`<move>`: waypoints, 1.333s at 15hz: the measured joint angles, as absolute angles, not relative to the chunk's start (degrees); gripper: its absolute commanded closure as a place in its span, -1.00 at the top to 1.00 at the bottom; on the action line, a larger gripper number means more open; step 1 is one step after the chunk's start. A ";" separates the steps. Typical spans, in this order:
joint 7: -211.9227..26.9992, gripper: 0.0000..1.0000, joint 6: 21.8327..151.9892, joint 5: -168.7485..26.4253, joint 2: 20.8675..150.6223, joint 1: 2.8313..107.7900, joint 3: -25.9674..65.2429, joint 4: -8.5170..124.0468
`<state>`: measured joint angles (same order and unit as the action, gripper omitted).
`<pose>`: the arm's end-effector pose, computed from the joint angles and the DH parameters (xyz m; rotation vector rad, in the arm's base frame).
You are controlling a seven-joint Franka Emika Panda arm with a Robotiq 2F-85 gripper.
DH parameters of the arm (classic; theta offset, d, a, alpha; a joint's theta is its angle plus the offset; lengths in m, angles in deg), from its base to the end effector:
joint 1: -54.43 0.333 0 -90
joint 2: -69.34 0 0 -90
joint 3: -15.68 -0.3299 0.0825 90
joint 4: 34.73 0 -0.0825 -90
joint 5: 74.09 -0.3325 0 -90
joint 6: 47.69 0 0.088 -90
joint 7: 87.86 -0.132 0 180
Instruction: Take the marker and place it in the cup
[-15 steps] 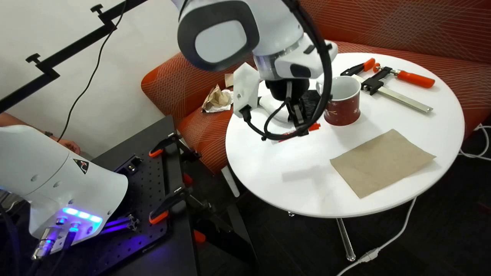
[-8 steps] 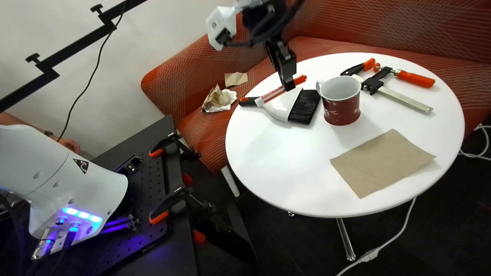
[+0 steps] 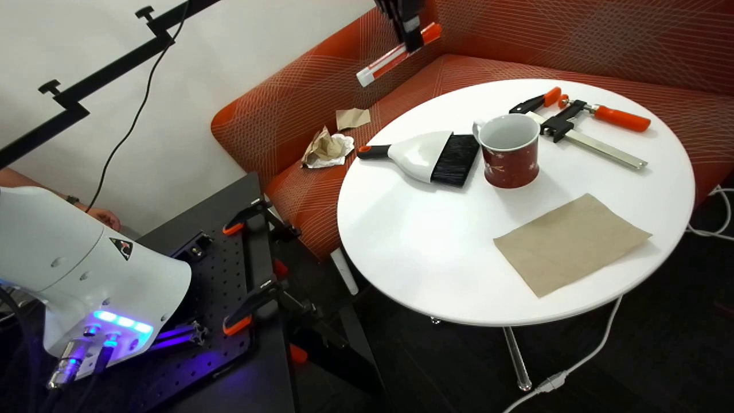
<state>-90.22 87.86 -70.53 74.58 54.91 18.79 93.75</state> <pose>0.5012 -0.0246 0.3548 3.0912 -0.0667 0.0492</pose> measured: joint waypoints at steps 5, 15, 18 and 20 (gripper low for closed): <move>-89.43 -0.91 87.79 -70.61 74.48 54.86 18.49 93.62; -109.02 -0.91 96.88 -53.86 75.65 55.35 18.56 93.83; -123.24 -0.91 100.02 -42.44 77.21 56.16 19.76 93.34; -132.77 -0.91 100.80 -35.18 78.52 56.75 21.07 92.17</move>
